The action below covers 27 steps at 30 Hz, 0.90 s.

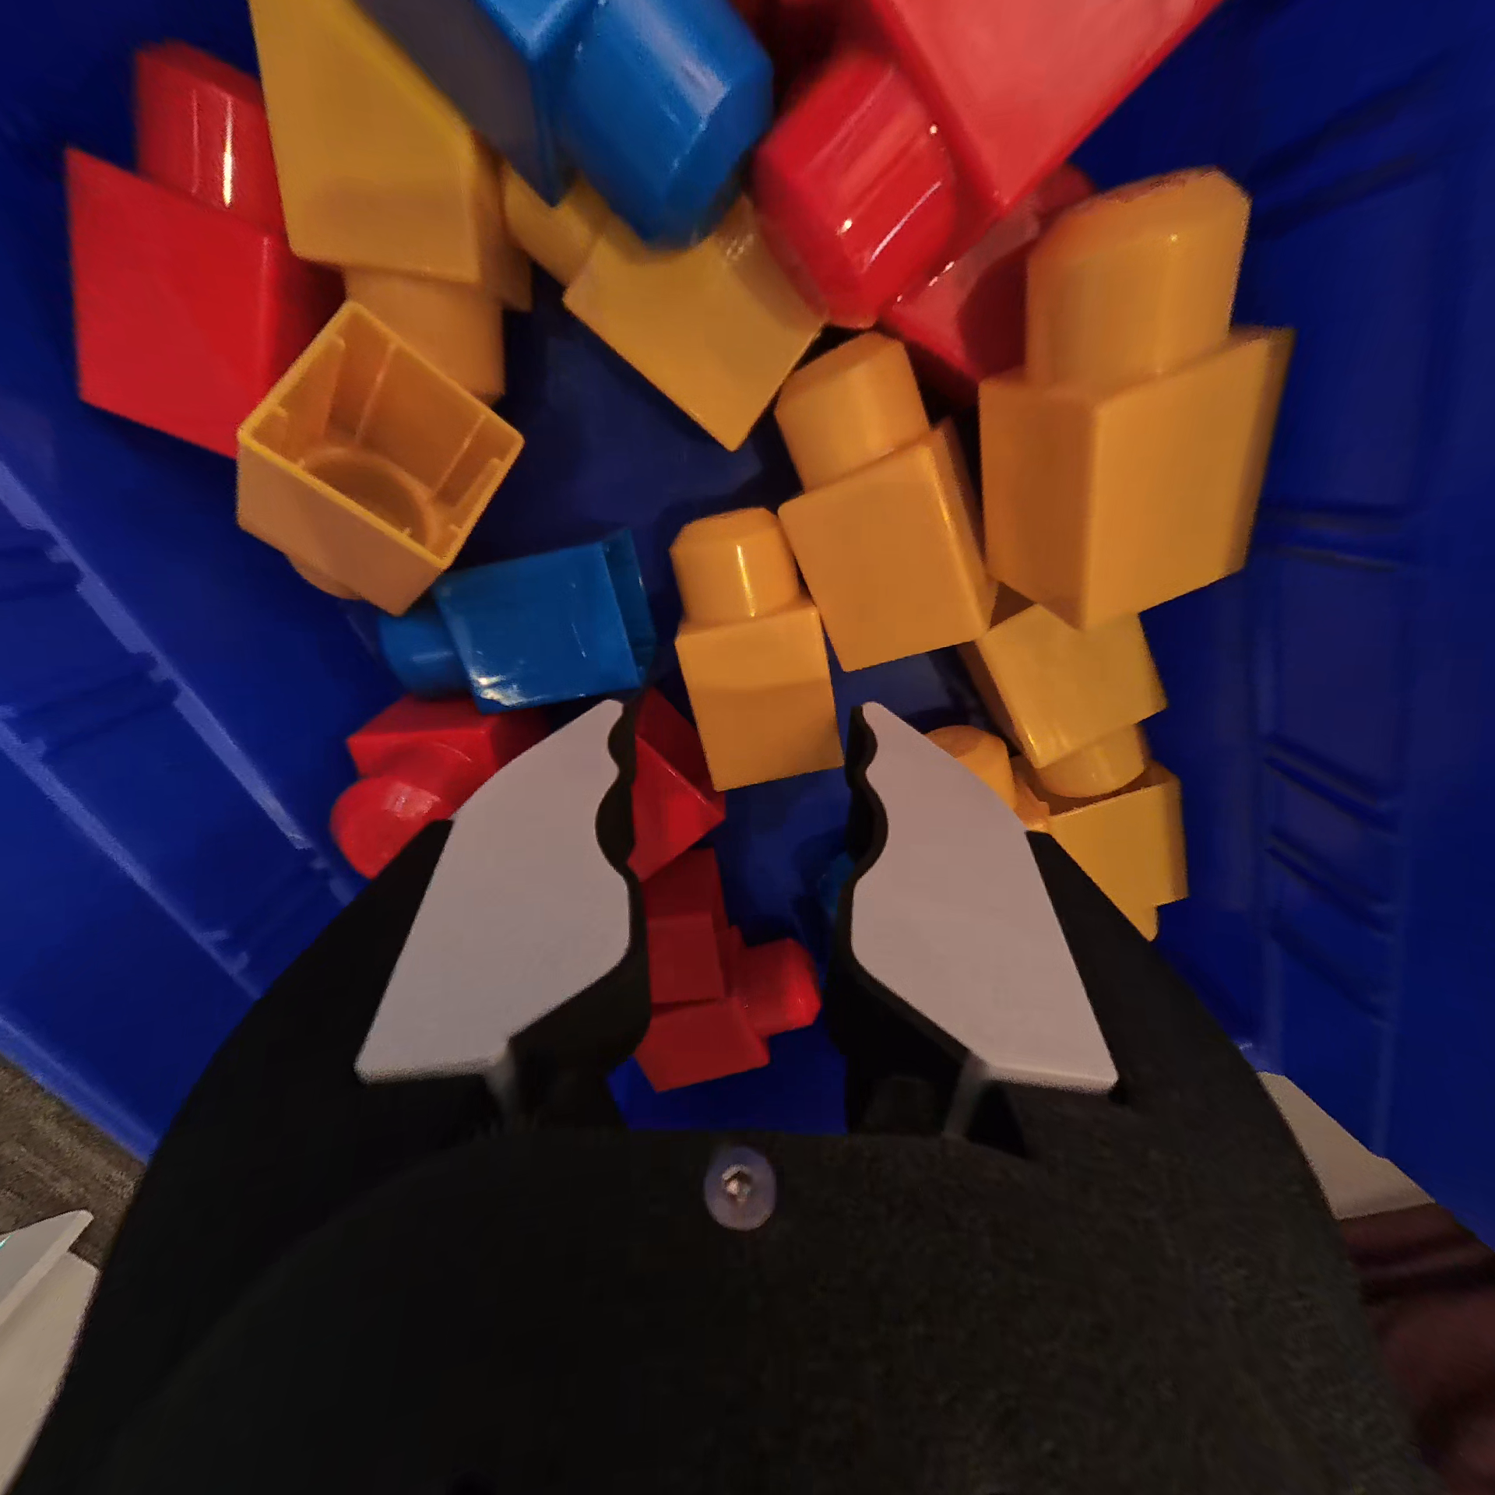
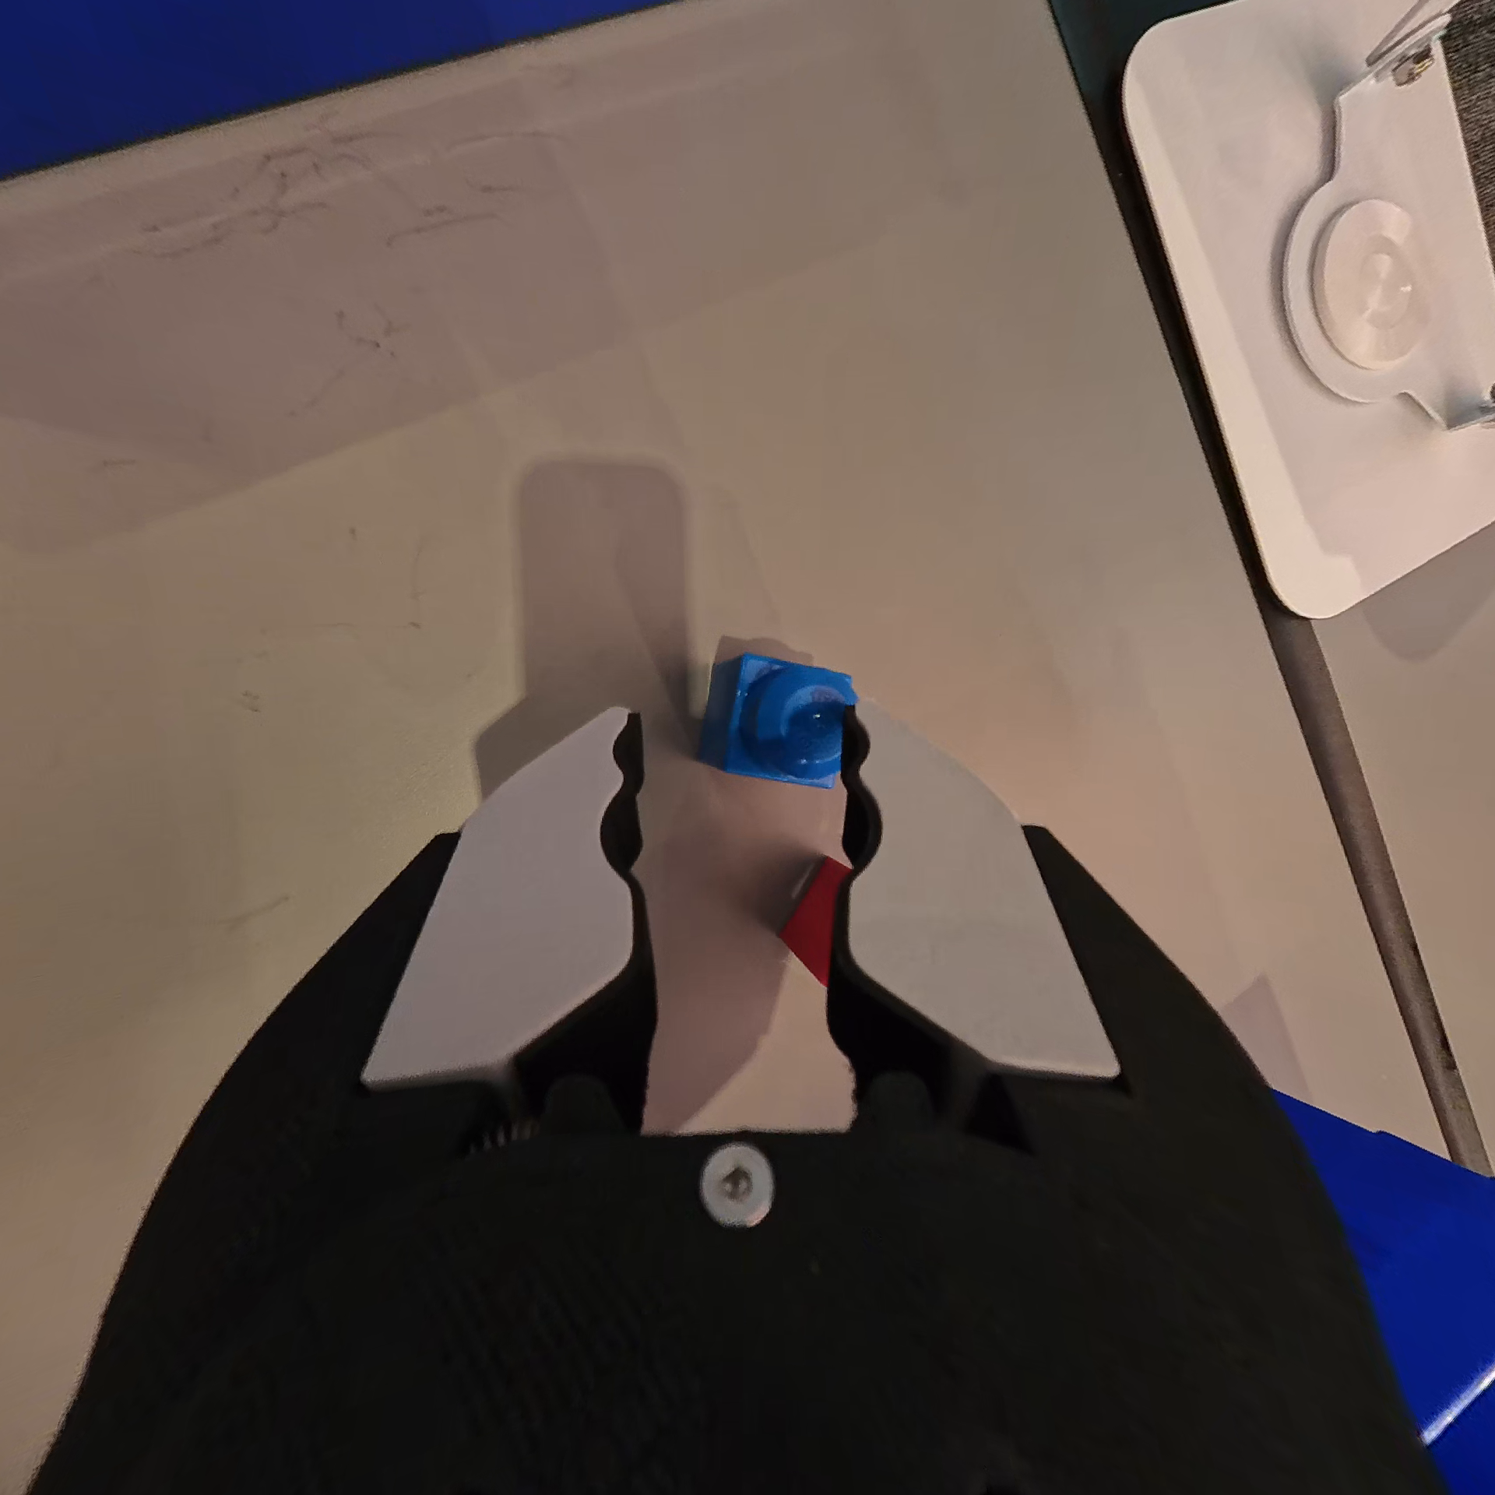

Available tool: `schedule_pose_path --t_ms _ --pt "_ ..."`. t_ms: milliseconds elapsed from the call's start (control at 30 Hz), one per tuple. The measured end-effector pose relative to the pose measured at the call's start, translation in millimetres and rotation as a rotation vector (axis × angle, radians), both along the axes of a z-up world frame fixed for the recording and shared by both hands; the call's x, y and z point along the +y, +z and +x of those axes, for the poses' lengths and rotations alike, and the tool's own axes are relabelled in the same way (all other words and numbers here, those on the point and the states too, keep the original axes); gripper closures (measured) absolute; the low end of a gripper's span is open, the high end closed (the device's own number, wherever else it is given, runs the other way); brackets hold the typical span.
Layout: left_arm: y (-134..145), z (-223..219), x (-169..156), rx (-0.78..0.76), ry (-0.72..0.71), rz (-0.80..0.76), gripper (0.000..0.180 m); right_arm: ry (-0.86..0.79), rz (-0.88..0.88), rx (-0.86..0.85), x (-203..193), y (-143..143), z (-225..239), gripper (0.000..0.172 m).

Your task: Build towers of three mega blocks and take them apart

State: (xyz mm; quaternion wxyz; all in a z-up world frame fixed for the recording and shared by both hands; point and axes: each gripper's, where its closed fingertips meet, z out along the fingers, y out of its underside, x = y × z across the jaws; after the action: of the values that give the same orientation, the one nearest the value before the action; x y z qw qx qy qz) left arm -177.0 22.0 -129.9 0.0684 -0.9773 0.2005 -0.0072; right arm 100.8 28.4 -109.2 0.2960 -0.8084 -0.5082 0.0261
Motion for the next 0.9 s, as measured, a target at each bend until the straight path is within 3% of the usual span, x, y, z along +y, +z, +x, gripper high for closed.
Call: schedule_pose_path --t_ms 300,433,600,733,800,900 --pt "-18.2 2.6 1.4 0.054 0.016 -0.053 0.141 0.004 0.001 -0.008 -0.8 -0.1 0.5 0.123" --pt "-6.9 -1.6 -0.5 0.061 -0.01 -0.024 0.142 0.005 0.0 -0.011 -1.0 -0.1 1.2 0.123" --pt "57.3 7.4 -9.9 -0.129 -0.008 0.153 0.143 0.006 0.006 -0.005 -0.2 2.0 1.1 0.124" --pt "129.9 63.4 -29.4 -0.45 -0.216 0.362 0.143 0.019 0.049 0.058 -2.6 24.5 -3.8 0.124" --pt "155.8 99.8 -48.0 -0.583 -0.376 0.41 0.143 0.057 0.06 0.165 -11.5 48.5 -13.2 0.125" --pt "176.0 147.8 -71.4 -0.687 -0.589 0.449 0.143 0.215 0.029 0.532 -42.4 107.0 -41.7 0.125"
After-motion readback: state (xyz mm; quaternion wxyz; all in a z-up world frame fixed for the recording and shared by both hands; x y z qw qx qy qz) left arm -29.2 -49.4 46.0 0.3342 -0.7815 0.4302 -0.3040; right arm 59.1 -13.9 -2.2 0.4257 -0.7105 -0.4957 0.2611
